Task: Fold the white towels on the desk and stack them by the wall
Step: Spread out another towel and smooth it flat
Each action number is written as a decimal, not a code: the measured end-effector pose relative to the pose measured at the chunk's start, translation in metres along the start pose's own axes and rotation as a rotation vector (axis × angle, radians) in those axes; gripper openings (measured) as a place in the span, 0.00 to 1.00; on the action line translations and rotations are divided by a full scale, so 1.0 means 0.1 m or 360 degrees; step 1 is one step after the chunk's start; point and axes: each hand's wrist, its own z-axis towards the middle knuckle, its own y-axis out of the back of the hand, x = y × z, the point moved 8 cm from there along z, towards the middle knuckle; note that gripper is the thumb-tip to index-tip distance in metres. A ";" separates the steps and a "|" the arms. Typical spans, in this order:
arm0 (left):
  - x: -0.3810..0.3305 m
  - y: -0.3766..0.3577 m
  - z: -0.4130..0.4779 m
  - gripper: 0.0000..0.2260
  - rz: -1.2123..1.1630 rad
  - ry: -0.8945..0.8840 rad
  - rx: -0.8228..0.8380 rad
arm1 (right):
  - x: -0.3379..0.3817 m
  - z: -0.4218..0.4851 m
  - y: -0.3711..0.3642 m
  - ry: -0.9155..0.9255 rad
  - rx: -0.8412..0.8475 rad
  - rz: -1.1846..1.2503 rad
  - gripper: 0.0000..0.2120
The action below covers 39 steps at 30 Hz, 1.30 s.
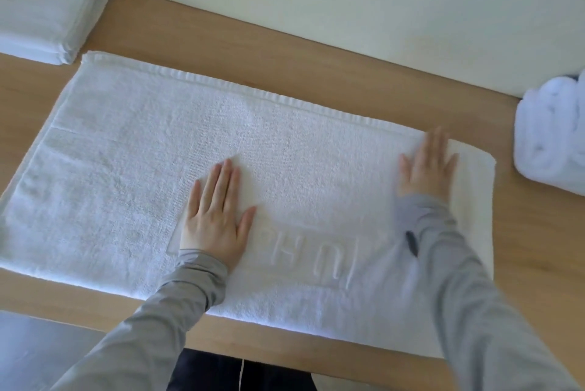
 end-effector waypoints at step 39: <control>-2.14 -0.36 -0.51 0.30 -0.0061 -0.0419 0.0155 | -1.94 -2.50 -0.03 -0.0941 0.0130 0.1266 0.05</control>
